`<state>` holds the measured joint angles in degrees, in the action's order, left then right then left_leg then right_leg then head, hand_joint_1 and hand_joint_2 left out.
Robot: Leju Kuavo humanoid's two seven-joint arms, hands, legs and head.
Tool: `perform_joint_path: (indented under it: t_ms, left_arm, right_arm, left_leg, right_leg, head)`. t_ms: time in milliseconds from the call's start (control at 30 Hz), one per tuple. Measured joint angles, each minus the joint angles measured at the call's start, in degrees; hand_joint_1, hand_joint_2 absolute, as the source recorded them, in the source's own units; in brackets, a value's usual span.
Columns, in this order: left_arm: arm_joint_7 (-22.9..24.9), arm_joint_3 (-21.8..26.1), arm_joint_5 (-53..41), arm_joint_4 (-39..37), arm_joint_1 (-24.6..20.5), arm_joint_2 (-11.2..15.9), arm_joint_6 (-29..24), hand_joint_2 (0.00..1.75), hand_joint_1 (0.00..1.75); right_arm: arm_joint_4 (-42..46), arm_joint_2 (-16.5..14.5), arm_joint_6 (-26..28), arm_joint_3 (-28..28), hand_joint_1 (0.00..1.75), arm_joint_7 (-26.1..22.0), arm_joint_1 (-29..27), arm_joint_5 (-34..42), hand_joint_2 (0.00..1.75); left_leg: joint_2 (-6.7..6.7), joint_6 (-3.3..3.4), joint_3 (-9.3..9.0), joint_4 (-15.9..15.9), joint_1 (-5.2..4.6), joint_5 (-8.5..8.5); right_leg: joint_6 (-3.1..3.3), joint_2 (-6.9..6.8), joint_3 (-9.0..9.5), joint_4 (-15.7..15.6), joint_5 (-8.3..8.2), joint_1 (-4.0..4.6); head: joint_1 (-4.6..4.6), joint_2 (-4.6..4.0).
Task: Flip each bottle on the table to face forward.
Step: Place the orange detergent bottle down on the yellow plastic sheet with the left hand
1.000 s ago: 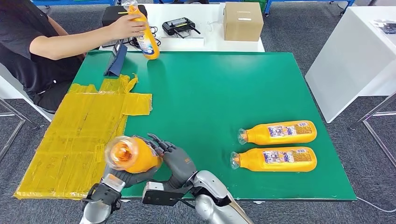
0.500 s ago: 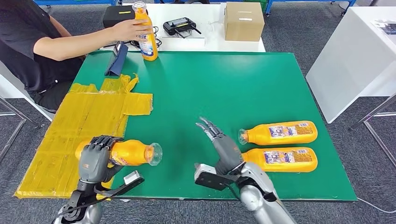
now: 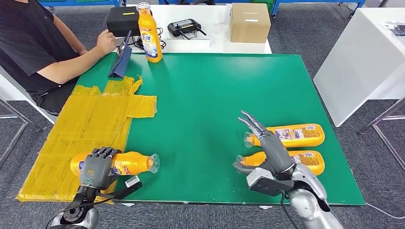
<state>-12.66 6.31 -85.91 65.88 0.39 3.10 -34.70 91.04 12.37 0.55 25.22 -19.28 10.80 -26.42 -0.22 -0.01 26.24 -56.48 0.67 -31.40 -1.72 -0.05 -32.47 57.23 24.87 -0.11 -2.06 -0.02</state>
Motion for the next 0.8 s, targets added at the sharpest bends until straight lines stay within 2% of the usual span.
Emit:
perform_joint_path:
  t_ms: [33, 333, 600, 667, 800]
  left_arm:
    - [-0.4, -0.2, 0.7, -1.0, -0.5, 0.3, 0.6, 1.75, 0.00]
    - [-1.7, -2.1, 2.8, -0.5, 0.6, 1.5, 0.4, 1.75, 0.00]
    - [-2.5, -2.6, 4.0, 0.4, 1.2, 1.9, 0.3, 1.75, 0.00]
    - [-4.6, -2.7, 7.3, 1.6, 2.1, 2.0, 0.0, 1.75, 0.00]
    - [-12.0, -2.5, 17.7, 6.1, 5.2, 2.1, -1.3, 1.75, 0.00]
  right_arm:
    - [1.3, 1.3, -1.1, -0.9, 0.00, -0.7, -0.8, 1.5, 1.75]
    - [7.0, 9.5, -5.6, -5.6, 0.00, -1.6, -6.0, 3.5, 1.75]
    - [8.6, 12.0, -6.4, -7.1, 0.00, -1.0, -6.9, 3.5, 1.75]
    - [9.0, 14.0, -8.0, -8.0, 0.00, 0.0, -7.5, 4.4, 1.75]
    - [9.3, 18.4, -12.2, -11.3, 0.00, 1.7, -8.4, 5.8, 1.75]
  left_leg:
    - [-0.01, 0.00, -0.04, 0.0, -0.01, 0.00]
    - [0.00, 0.01, -0.22, 0.0, 0.02, 0.01]
    - [0.01, 0.01, -0.23, 0.0, 0.00, 0.01]
    - [0.00, 0.01, -0.22, 0.0, -0.01, 0.00]
    - [0.02, 0.03, -0.16, 0.0, -0.03, -0.01]
  right_leg:
    - [0.00, -0.02, 0.06, 0.0, 0.00, -0.01]
    - [0.00, -0.01, 0.23, 0.0, 0.00, -0.01]
    - [0.00, -0.01, 0.23, 0.0, 0.00, -0.02]
    - [0.00, -0.01, 0.23, 0.0, 0.00, -0.02]
    - [-0.01, 0.00, 0.18, 0.0, 0.00, -0.02]
  head:
    - [-0.01, 0.00]
    - [0.01, 0.00]
    - [-0.01, 0.00]
    - [0.00, 0.00]
    - [0.00, 0.00]
